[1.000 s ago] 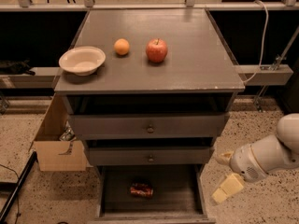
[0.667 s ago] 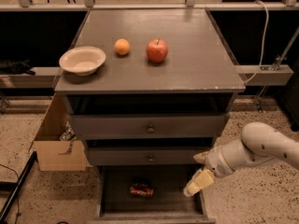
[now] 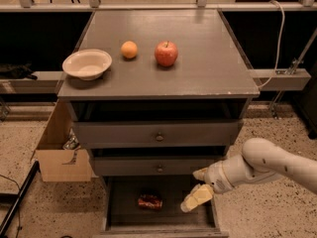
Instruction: Pick coke can from bottom drawer and place on counter
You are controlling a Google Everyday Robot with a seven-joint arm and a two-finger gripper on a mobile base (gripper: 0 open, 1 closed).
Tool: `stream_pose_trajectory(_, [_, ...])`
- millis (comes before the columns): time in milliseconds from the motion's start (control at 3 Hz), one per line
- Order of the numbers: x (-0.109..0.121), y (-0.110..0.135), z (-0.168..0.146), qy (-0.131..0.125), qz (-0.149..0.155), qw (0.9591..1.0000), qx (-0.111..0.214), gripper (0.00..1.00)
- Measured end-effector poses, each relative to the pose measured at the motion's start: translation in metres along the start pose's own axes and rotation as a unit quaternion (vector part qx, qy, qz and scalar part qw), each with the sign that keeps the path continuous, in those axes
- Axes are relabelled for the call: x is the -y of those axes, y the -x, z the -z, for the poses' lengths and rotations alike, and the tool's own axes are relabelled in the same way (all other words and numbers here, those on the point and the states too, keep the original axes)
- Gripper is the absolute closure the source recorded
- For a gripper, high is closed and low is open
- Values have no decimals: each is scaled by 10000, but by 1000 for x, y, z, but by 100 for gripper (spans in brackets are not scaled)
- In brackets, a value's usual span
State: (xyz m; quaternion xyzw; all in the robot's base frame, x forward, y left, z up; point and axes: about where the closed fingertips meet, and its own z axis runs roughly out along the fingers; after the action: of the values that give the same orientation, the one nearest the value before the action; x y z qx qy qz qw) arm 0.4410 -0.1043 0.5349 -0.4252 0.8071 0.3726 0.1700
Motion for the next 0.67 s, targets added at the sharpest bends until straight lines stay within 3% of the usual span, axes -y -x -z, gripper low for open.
stream_pose_trajectory(333, [-1, -5, -51, 290, -376, 9986, 248, 0])
stream_pose_trajectory(667, [4, -17, -88, 196, -902, 9946, 477, 0])
